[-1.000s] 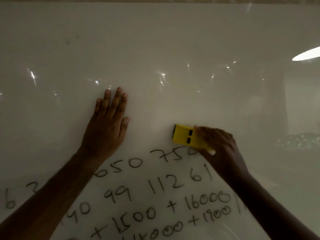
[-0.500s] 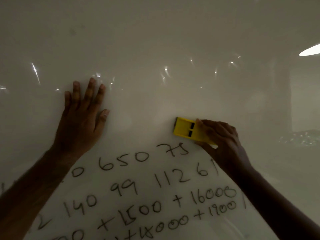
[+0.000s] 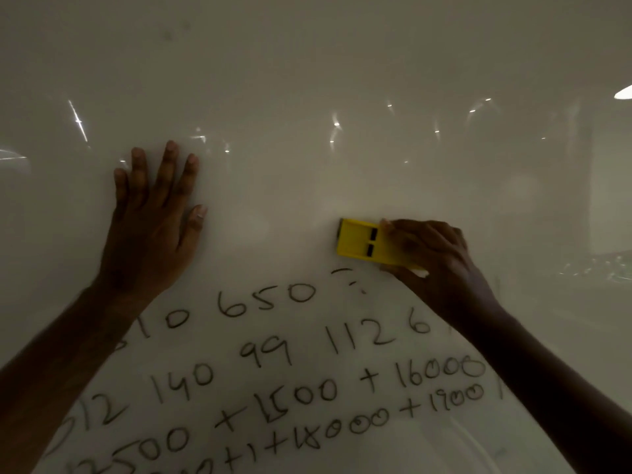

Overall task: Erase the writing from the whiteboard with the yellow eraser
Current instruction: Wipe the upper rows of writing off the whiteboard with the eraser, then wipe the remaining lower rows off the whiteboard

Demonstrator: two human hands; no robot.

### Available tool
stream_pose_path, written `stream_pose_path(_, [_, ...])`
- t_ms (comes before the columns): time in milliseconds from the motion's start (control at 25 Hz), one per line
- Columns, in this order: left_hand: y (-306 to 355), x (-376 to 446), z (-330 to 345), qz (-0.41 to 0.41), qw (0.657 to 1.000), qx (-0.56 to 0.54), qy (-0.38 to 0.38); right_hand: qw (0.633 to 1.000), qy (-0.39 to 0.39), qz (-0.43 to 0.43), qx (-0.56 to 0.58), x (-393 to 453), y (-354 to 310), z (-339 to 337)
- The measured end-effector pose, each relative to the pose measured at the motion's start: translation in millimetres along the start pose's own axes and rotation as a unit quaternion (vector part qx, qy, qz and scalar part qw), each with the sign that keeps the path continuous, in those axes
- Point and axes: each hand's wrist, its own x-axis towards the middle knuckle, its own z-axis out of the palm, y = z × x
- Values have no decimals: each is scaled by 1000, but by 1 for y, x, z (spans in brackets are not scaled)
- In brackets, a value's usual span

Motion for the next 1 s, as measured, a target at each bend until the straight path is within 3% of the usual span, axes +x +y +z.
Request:
stream_pose_path(160, [-3, -2, -2, 3, 1000, -7, -10, 997, -10, -68, 22, 8, -46, 27])
stream_pose_path(280, [-25, -10, -8, 23, 999, 10, -20, 991, -58, -122, 6, -27, -34, 20])
stream_pose_path(440, [-49, -21, -11, 10, 1000, 11, -23, 996, -36, -76, -12, -34, -9, 4])
stream_pose_path(600, [-43, -22, -9, 3, 1000, 1, -15, 999, 18, -6, 30, 8, -43, 22])
stream_pose_path(720, [-48, -23, -11, 13, 1000, -4, -24, 997, -15, -62, 41, 10, -83, 44])
stream_pose_path(840, [-64, -32, -13, 12, 1000, 7, -22, 991, -57, -118, 17, -14, -79, 42])
stream_pose_path(1000, [-83, -50, -15, -16, 1000, -5, -25, 997, -26, -66, -21, -8, -60, 26])
